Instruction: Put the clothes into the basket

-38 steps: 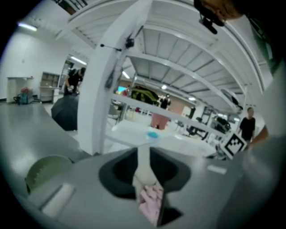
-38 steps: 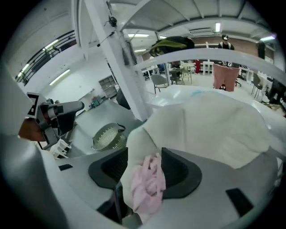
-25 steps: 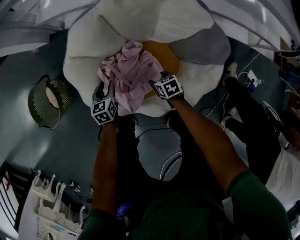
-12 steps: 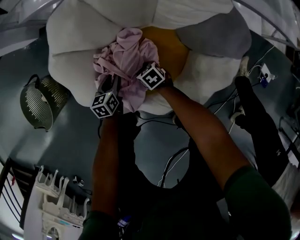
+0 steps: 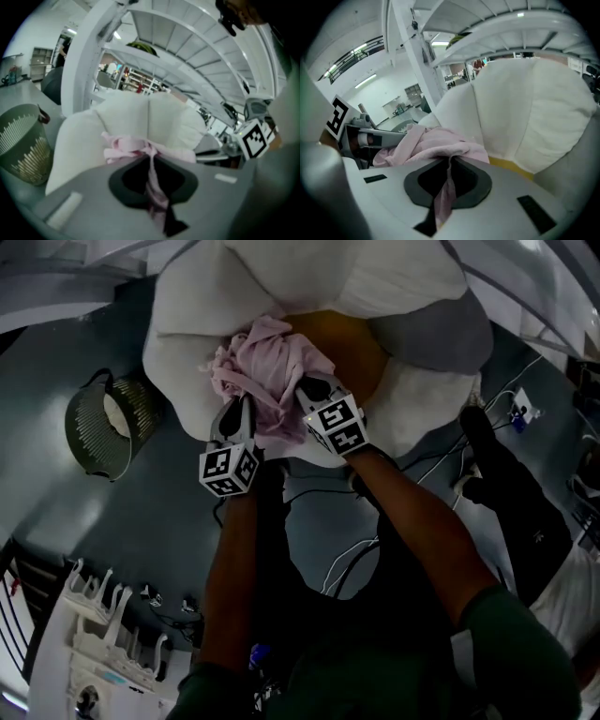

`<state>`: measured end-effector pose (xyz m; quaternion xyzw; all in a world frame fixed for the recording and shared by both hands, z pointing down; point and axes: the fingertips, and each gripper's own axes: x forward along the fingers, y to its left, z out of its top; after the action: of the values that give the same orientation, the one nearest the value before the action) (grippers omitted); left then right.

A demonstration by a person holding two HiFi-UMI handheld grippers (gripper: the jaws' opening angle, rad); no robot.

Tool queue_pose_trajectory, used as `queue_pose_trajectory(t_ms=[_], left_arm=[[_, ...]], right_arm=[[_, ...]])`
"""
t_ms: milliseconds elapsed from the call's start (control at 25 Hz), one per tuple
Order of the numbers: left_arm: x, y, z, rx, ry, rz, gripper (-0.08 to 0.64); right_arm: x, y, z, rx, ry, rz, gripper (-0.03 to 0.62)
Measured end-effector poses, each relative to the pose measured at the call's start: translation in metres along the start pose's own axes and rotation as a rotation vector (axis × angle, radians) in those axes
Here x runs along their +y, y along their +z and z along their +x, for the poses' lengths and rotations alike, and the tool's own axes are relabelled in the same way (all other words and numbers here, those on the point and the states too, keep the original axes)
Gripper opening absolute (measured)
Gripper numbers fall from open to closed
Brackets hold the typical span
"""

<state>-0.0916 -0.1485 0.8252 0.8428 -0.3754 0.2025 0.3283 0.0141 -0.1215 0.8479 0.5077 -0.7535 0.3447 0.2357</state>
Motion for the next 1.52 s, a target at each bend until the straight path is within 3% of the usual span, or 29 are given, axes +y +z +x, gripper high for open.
queue_pose_trajectory(t_ms=[280, 440, 680, 880, 1120, 1320, 1520], left_arm=[[-0.001, 0.136, -0.099, -0.232, 0.039, -0.058, 0.028], [0.028, 0.202, -0.164, -0.348, 0.078, -0.075, 0.028], [0.09, 0.271, -0.253, -0.454, 0.149, -0.067, 0.028], [0.148, 0.299, -0.316, -0.511, 0.23, -0.071, 0.028], [0.211, 0.307, -0.374, -0.551, 0.311, -0.095, 0.028], [0.259, 0.303, -0.411, -0.567, 0.365, -0.13, 0.028], [0.305, 0.297, -0.434, -0.574, 0.422, -0.174, 0.032]], right_arm=[[0.072, 0.157, -0.066, -0.19, 0.036, -0.078, 0.02], [0.136, 0.24, -0.081, -0.276, 0.092, -0.148, 0.02], [0.243, 0.333, -0.078, -0.35, 0.195, -0.23, 0.02], [0.325, 0.377, -0.057, -0.367, 0.277, -0.28, 0.02], [0.404, 0.402, -0.024, -0.357, 0.356, -0.328, 0.02], [0.457, 0.409, 0.008, -0.318, 0.398, -0.349, 0.02], [0.487, 0.424, 0.041, -0.286, 0.394, -0.312, 0.02]])
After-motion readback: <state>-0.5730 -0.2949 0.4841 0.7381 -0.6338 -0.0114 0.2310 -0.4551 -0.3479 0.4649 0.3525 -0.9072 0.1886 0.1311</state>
